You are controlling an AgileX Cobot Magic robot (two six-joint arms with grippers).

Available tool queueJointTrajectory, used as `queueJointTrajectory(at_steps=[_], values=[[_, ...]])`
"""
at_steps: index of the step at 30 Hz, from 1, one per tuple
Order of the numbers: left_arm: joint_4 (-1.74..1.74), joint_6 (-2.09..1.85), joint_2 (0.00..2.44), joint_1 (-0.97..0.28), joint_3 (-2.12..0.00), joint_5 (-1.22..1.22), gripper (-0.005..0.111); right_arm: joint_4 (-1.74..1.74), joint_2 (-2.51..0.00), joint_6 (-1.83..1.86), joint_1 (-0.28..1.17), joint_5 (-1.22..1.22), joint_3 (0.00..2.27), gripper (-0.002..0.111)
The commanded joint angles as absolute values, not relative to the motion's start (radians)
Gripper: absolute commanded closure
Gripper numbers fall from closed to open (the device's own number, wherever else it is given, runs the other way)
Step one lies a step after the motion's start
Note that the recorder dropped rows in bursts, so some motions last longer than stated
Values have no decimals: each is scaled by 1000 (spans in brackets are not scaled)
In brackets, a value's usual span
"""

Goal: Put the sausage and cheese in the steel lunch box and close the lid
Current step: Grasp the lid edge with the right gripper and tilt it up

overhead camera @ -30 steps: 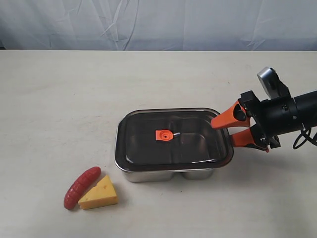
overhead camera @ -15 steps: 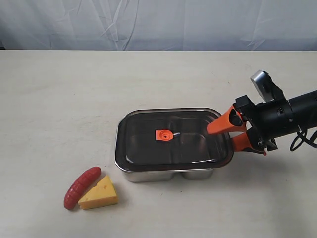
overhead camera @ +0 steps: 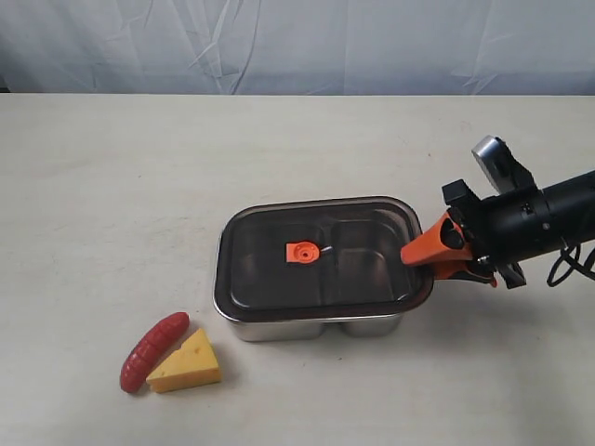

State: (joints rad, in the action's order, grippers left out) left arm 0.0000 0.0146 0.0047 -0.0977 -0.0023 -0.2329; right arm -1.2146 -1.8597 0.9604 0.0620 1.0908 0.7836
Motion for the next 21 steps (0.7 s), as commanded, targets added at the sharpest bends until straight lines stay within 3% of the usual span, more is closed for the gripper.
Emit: queueJointTrajectory(at_steps=[1, 3, 21], values=[[0, 15, 0, -104, 0, -232, 107, -1196, -1862, 930, 61, 1102, 783, 102], [0, 15, 0, -104, 0, -232, 107, -1194, -1862, 921, 61, 1105, 783, 109], [0, 15, 0, -104, 0, -232, 107, -1183, -1779, 927, 59, 1130, 783, 109]])
